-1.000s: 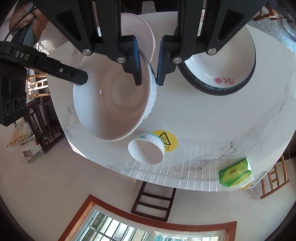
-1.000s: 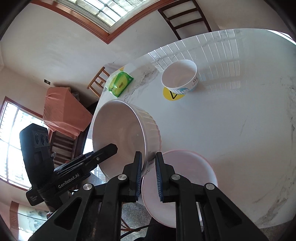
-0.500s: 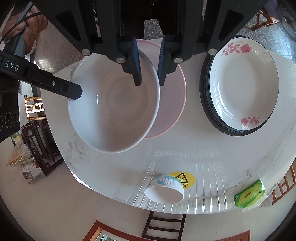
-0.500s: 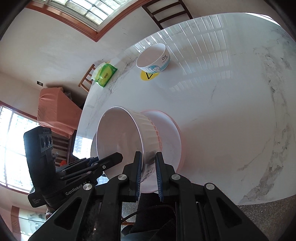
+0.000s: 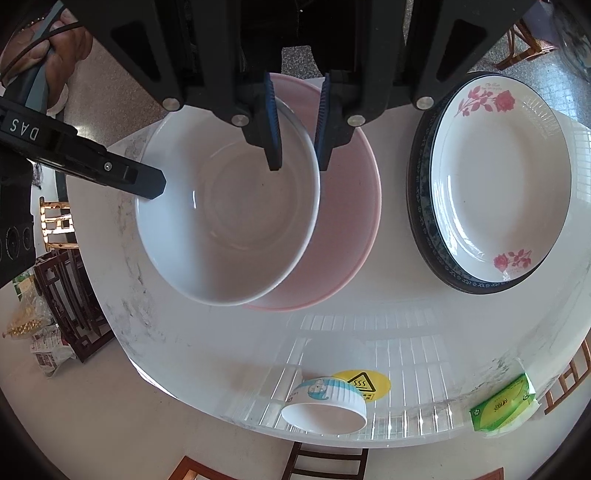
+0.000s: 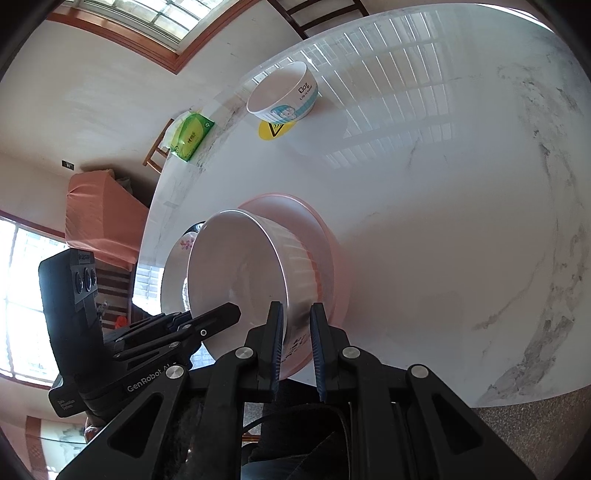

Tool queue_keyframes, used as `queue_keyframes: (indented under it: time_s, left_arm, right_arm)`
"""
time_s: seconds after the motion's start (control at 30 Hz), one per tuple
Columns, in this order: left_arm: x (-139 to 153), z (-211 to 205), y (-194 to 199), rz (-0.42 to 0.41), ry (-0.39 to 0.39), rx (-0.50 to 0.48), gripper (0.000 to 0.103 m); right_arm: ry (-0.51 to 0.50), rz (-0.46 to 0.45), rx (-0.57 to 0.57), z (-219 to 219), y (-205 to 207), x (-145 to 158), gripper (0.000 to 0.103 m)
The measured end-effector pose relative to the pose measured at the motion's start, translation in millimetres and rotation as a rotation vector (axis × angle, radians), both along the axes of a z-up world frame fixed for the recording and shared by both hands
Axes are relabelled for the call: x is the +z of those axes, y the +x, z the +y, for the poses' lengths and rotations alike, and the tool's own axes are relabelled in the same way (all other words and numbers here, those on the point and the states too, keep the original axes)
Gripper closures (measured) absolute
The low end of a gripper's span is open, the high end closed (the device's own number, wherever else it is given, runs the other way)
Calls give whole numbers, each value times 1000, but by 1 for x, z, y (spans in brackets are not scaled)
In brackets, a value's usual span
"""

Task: Organize plates and bowls
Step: 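Carry the 'Rabbit' bowl into the pink bowl and lower it, then open both grippers and move them to the white 'Dog' bowl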

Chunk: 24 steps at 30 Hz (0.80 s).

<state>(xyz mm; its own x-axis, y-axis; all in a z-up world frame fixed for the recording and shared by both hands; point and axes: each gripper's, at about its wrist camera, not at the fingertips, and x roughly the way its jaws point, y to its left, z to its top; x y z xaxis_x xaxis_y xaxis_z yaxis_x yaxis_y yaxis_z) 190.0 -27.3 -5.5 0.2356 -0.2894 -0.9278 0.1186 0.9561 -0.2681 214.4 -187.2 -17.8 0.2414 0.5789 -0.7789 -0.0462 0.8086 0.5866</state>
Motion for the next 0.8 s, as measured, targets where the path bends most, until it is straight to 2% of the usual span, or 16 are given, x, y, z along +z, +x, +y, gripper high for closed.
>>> queue_keyframes:
  time_s: [0.23, 0.33, 0.43, 0.53, 0.7, 0.8]
  left_arm:
    - [-3, -1, 0, -3, 15, -9, 84]
    - [-1, -4, -1, -16, 41, -21, 80]
    - [1, -7, -2, -13, 49, -37, 72]
    - [6, -8, -3, -42, 72, -35, 70]
    - [13, -4, -5, -63, 55, -34, 68]
    - [21, 2, -6, -74, 10, -36, 67]
  right_arm:
    - [-10, 1, -1, 1, -1, -3, 88]
    - [-9, 4, 1, 2, 0, -4, 88]
    - [-7, 5, -3, 2, 1, -5, 87]
    - [-10, 1, 1, 1, 1, -6, 87]
    - [-8, -5, 8, 1, -1, -7, 87]
    - [12, -11, 9, -1, -3, -3, 87]
